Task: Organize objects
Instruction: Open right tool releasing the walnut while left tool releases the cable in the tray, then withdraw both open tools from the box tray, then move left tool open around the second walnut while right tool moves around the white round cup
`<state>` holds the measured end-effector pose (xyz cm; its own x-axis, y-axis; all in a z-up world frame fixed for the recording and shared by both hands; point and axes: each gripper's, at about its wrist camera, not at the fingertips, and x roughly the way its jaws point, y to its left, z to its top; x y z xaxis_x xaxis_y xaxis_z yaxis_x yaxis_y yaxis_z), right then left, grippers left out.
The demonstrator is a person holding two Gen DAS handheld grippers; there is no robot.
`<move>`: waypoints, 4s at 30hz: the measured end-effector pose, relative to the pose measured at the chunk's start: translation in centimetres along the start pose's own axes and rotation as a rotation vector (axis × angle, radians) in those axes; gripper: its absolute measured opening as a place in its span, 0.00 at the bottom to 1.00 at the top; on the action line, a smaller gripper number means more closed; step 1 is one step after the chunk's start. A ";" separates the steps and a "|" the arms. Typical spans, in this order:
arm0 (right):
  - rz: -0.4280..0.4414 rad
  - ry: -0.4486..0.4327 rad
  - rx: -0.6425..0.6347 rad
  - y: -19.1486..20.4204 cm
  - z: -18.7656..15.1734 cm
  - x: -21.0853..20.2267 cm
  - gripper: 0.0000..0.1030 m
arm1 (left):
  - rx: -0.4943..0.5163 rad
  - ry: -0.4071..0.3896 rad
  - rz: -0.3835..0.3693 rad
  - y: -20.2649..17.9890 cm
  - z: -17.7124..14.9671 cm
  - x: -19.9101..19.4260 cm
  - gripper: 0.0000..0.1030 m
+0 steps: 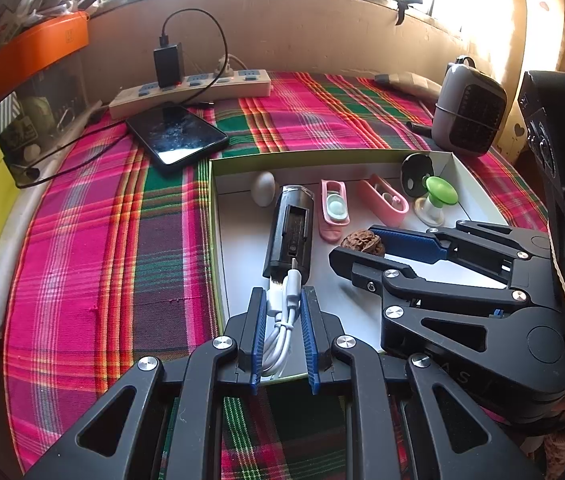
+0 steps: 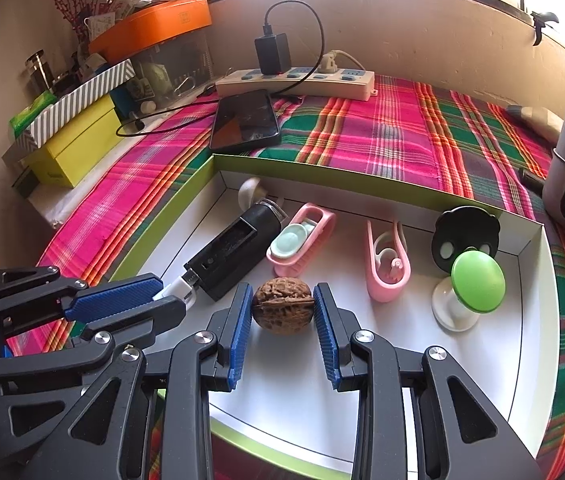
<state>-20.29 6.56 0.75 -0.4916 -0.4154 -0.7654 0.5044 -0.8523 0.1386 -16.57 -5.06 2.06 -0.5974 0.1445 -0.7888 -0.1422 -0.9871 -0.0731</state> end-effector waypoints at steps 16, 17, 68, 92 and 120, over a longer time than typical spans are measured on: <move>-0.006 -0.009 0.032 -0.5 -0.2 -0.4 0.41 | -0.003 0.000 -0.001 0.0 -0.2 -0.1 0.17; -0.006 -0.010 0.033 -0.5 -0.2 -0.5 0.42 | -0.004 0.000 -0.001 0.0 -0.3 -0.2 0.18; -0.082 -0.170 0.057 0.3 -7.3 -11.0 0.47 | 0.023 -0.128 0.004 -5.0 -5.1 -7.2 0.29; -0.206 -0.141 0.128 -4.1 -12.1 -12.5 0.47 | 0.065 -0.044 -0.209 -10.1 -6.1 -3.7 0.32; -0.221 -0.039 0.110 -7.0 -9.6 -9.6 0.47 | 0.043 -0.023 -0.235 -9.9 -5.6 -2.5 0.32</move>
<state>-12.30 19.52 1.13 -0.6095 -0.2251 -0.7602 0.3019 -0.9525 0.0400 -9.28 3.96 1.34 -0.5619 0.3724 -0.7386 -0.3129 -0.9223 -0.2270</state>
